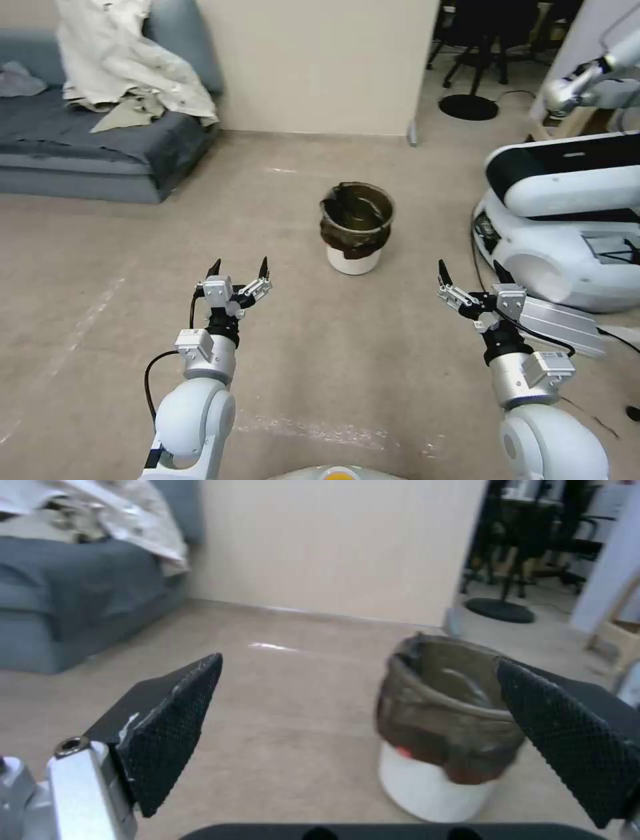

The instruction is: Pick up the trash can from the floor.

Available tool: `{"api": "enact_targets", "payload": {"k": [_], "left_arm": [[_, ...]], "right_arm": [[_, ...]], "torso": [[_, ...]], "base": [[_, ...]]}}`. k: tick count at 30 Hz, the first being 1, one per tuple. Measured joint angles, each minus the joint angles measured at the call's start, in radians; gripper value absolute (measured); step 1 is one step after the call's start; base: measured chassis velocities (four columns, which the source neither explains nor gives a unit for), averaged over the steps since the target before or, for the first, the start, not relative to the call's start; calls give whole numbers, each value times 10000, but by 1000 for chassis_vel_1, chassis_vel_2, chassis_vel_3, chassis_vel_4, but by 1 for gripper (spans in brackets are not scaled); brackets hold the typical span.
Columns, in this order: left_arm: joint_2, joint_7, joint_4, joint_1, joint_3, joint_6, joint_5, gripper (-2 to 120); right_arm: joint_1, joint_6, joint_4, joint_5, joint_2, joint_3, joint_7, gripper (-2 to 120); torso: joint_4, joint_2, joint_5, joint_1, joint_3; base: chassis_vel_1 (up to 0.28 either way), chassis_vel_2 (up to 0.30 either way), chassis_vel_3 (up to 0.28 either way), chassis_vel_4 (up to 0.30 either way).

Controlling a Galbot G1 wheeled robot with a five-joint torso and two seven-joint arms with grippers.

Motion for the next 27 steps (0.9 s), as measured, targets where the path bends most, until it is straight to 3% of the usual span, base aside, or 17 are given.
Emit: {"api": "enact_targets", "payload": {"k": [12,27], "left_arm": [[-47,-11,116,-103,56,2,-9,100],[-64,-210,215,-232,81,11,39,100]], "right_arm": [[106,584,-312,76,-43,-16,-104,100],[214,1034,-622,180,-7,-193,-307,100]], "torso": [[-5,1,0,0,0],[1,1,0,-1,0]], "base": [[-103,-104,-99,-110],[-2,-3,-4,-2]]}}
